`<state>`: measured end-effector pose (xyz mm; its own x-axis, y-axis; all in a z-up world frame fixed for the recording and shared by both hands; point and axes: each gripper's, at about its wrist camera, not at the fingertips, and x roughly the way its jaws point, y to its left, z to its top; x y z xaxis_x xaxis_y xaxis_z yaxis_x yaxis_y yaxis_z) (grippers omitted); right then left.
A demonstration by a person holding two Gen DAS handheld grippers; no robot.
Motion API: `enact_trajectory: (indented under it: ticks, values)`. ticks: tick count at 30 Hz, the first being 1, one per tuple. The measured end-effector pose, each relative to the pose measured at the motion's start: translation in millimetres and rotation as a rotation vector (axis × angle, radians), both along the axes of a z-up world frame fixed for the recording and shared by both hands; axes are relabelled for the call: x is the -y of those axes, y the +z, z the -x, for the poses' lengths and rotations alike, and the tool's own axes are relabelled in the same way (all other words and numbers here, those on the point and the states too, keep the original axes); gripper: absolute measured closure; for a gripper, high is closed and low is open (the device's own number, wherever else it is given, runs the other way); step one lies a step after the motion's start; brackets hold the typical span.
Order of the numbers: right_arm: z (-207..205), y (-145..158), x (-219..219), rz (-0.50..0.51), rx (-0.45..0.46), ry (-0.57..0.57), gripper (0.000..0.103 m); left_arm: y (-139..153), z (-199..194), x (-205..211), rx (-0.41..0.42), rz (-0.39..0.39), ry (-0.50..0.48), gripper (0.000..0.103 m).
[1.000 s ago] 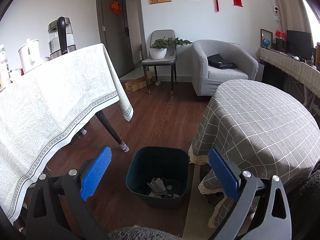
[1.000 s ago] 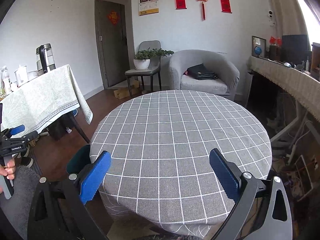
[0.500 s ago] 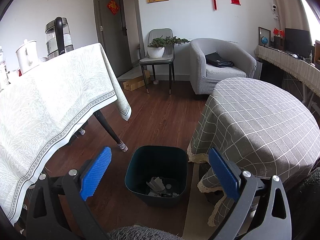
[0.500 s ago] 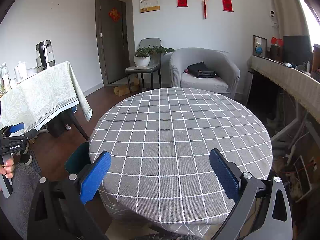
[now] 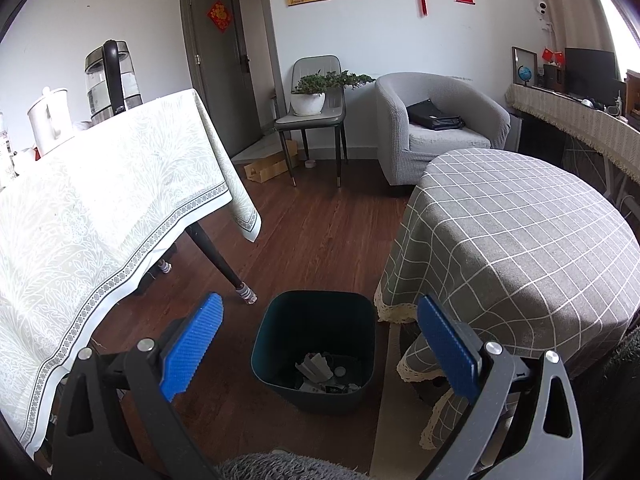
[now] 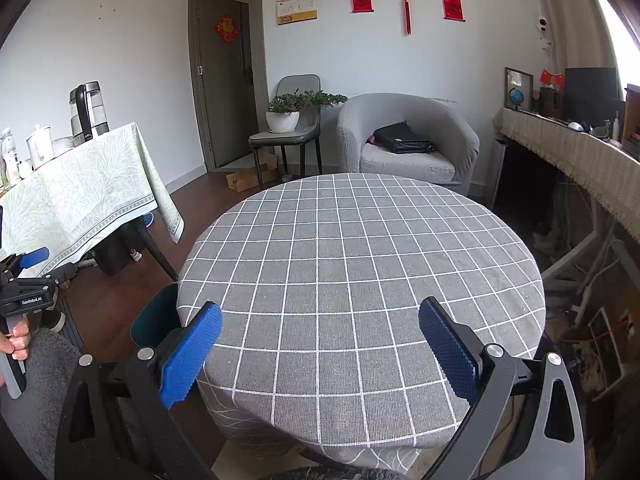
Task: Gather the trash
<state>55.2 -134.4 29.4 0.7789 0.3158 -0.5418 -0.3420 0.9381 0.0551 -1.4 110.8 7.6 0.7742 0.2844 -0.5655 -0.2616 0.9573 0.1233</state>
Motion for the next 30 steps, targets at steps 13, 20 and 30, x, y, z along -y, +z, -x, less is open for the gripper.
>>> enact_trajectory:
  ticks: [13,20,30]
  values:
    - [1.6,-0.3,-2.2,0.006,-0.002,0.002,0.003,-0.4,-0.5,-1.4,-0.002,0.012,-0.002,0.003]
    - [2.1,-1.3,-4.4,0.027,-0.003,0.007,0.003,-0.9,-2.4,-3.3,-0.009,0.025,-0.006,0.003]
    - [-0.3,-1.2,-7.0,0.032,-0.011,0.013,0.003,-0.5,-2.3,-6.2,-0.008,0.033,-0.007,0.003]
